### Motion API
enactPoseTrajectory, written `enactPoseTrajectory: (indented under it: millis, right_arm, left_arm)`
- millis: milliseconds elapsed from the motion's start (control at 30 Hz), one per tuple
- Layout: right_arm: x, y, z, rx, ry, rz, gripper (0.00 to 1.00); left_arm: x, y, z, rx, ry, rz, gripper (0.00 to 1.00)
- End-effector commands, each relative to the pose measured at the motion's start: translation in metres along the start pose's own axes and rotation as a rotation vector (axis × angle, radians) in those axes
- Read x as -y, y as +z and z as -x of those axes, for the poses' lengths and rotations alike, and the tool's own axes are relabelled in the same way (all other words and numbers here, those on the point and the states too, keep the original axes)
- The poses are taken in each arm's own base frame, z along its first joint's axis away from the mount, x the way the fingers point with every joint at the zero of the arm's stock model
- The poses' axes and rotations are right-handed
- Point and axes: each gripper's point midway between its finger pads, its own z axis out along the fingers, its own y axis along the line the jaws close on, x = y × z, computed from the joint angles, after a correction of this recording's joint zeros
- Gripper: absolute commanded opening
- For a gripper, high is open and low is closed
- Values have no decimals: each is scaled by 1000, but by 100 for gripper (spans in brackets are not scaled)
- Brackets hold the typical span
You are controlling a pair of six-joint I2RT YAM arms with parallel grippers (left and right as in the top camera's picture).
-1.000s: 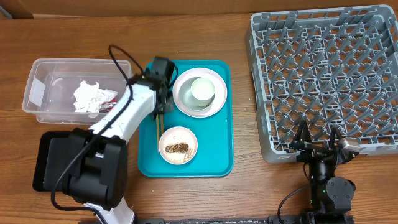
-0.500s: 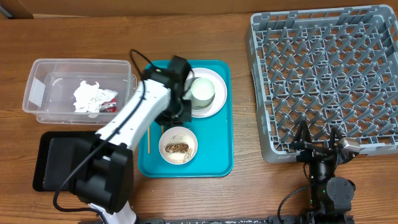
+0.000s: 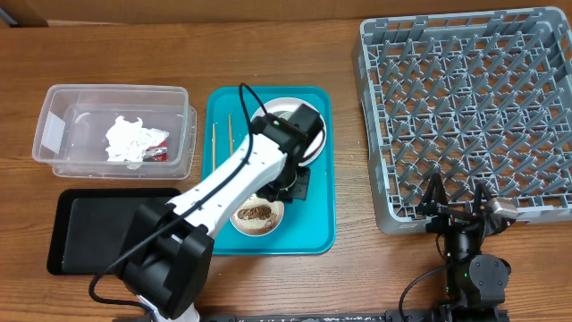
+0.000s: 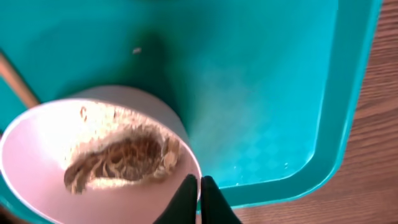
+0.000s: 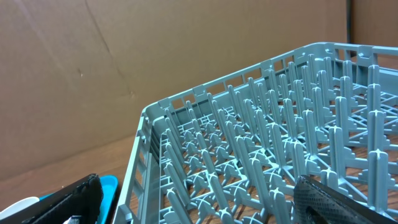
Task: Sort waste into correct bins and load items into the dishwasher
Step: 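Move the left gripper over the small plate with food scraps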
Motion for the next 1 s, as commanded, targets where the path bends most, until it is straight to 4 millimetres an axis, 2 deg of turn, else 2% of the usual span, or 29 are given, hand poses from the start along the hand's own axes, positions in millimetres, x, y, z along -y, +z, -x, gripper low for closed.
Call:
enactPoseTrajectory:
  millis: [0, 200, 467, 700, 767, 967]
  right_arm:
    - [3, 0, 0, 10, -6, -11, 100]
    - [3, 0, 0, 10, -6, -10, 100]
    - [3, 0, 0, 10, -6, -10, 100]
    - [3, 0, 0, 10, -6, -10, 100]
    - [3, 0, 0, 10, -6, -10, 100]
    - [3, 0, 0, 10, -6, -11, 100]
  left_arm:
    - [-6, -4, -3, 30, -48, 54, 12]
    - [-12, 8, -13, -9, -53, 68, 22]
    - [3, 24, -22, -49, -54, -26, 21]
    - [2, 26, -24, -55, -51, -20, 21]
    - [2, 28, -24, -53, -51, -21, 17]
    - [1, 43, -30, -53, -41, -21, 14]
